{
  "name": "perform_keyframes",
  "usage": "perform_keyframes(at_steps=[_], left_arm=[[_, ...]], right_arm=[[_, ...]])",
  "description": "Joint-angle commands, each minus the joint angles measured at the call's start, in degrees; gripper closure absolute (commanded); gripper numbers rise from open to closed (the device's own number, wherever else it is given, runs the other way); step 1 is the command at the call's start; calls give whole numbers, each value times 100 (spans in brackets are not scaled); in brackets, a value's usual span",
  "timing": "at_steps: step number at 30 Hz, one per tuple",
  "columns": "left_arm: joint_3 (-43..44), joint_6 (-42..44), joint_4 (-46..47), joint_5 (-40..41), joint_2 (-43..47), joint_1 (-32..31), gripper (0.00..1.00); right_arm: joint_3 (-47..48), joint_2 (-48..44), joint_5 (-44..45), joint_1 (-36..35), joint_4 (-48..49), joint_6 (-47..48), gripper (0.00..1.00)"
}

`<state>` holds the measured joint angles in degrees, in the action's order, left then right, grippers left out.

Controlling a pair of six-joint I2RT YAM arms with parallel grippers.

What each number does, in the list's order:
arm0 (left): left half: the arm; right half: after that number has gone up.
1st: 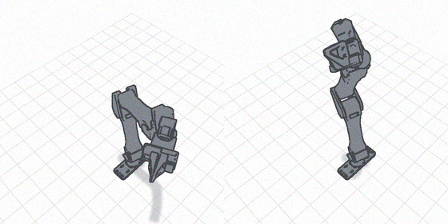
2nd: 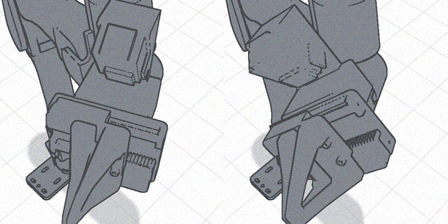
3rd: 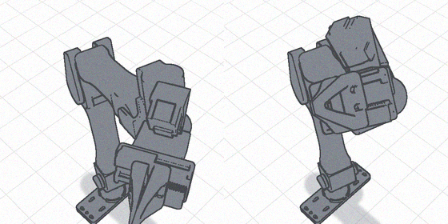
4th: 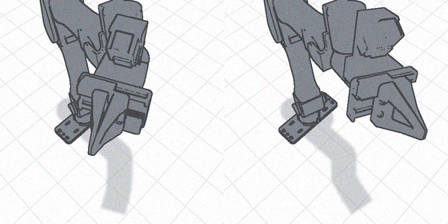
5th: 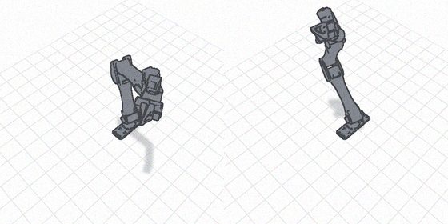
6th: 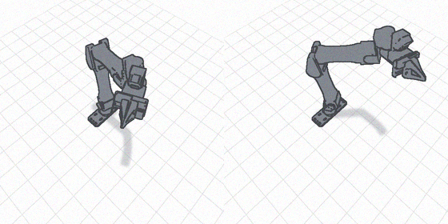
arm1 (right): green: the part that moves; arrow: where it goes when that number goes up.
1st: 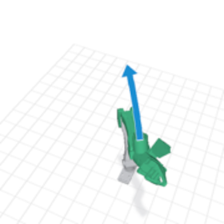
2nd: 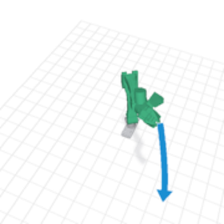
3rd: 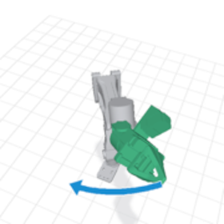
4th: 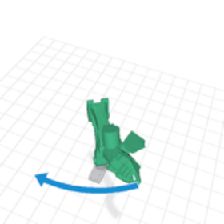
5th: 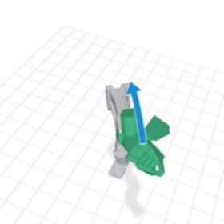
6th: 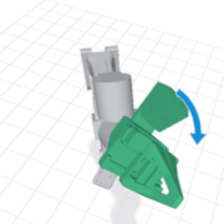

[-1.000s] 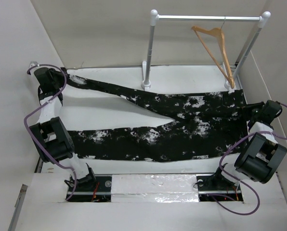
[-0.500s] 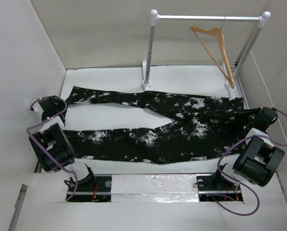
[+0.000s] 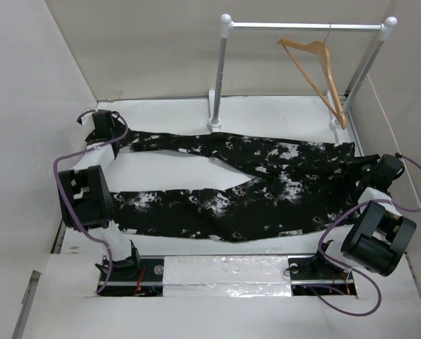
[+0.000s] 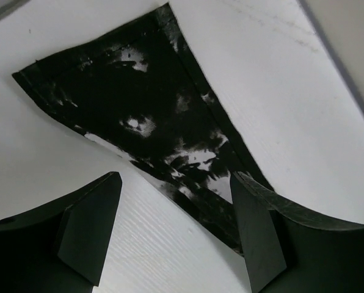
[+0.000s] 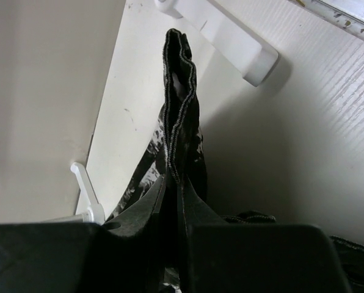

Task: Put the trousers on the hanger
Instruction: Flatten out the trousers at the center of the board.

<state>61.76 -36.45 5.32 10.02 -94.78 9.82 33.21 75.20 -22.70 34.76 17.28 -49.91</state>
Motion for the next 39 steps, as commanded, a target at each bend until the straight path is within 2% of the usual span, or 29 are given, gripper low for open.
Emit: perform_keyframes(at_steps=[1, 3, 4, 5, 19, 26, 27, 28, 30, 35, 39], left_arm=[[485, 41, -864, 79, -619, -85, 30], [566, 15, -849, 70, -840, -156, 30], [531, -3, -788, 27, -875, -209, 24], [461, -55, -665, -104, -919, -209, 22], [618, -547, -189, -800, -1323, -279, 27], [346, -811, 215, -967, -1148, -332, 50], [328, -829, 224, -967, -1130, -332, 58], [311, -864, 232, -958, -1095, -332, 78], [232, -873, 294, -941, -981, -332, 99], [-355, -829, 381, -923, -219, -332, 100], [-1033, -759, 549, -949, 556, -122, 100]], right_arm=[[229, 143, -226, -101, 390, 122, 100], [361, 267, -226, -101, 312, 157, 100], [414, 424, -261, -101, 303, 140, 100], [501, 495, -305, -101, 302, 131, 100], [801, 267, 222, -479, -31, 271, 100], [766, 434, 222, -479, -23, 403, 100], [766, 443, 213, -479, -14, 403, 100], [774, 460, 222, -479, -23, 403, 100], [844, 504, 266, -479, -57, 386, 100], [1353, 820, 626, -690, -128, 140, 100], [2101, 1189, 890, -533, -838, 306, 100]])
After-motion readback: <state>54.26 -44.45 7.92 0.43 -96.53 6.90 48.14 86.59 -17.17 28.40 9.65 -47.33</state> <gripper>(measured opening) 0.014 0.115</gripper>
